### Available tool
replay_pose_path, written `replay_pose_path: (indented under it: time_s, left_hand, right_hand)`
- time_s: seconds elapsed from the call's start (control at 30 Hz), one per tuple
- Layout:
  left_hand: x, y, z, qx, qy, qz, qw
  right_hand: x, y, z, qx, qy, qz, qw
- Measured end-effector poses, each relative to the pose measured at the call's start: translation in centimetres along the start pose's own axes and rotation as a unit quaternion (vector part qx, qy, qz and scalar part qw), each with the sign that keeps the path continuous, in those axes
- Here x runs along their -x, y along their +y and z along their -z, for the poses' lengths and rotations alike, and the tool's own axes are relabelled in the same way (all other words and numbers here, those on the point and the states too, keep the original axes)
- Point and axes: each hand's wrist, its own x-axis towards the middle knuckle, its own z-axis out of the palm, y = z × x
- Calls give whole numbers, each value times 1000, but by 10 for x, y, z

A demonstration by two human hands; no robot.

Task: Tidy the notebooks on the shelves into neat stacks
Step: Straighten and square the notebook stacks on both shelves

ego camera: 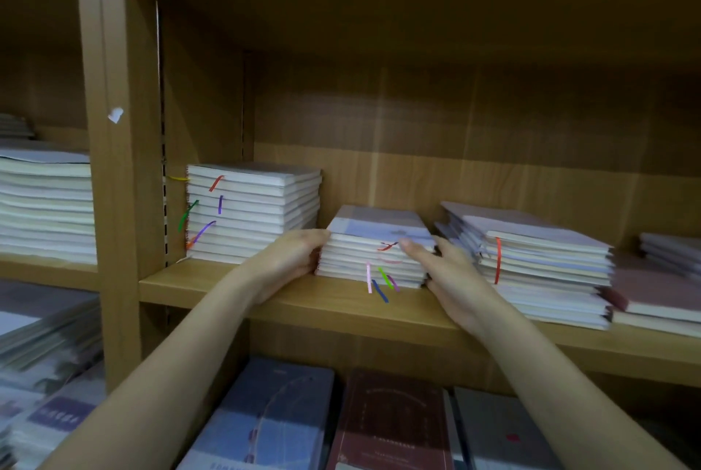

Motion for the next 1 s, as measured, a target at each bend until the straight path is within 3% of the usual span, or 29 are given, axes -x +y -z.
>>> replay_pose_path:
  time_s: [0.13,0.3,0.57,0.83,1.0]
  left_hand:
    - [-1,-11,11,-160,-9,-45,986]
    - [-6,-12,11,-157,32,-48,986]
    - [-3,-14,6,-183,67,-45,980]
    - [1,-15,9,-170,73,-32,982]
    - [-4,-19,13,-169,102,-23,980]
  right_hand:
    - [-2,9,-1,151,1,62,987]
    - [-12,7,3,303,41,74,949]
    - [-9,7,0,279,50,37,958]
    - [20,-9,1,153,-7,24,988]
    - [22,-10,0,142,-17,17,990]
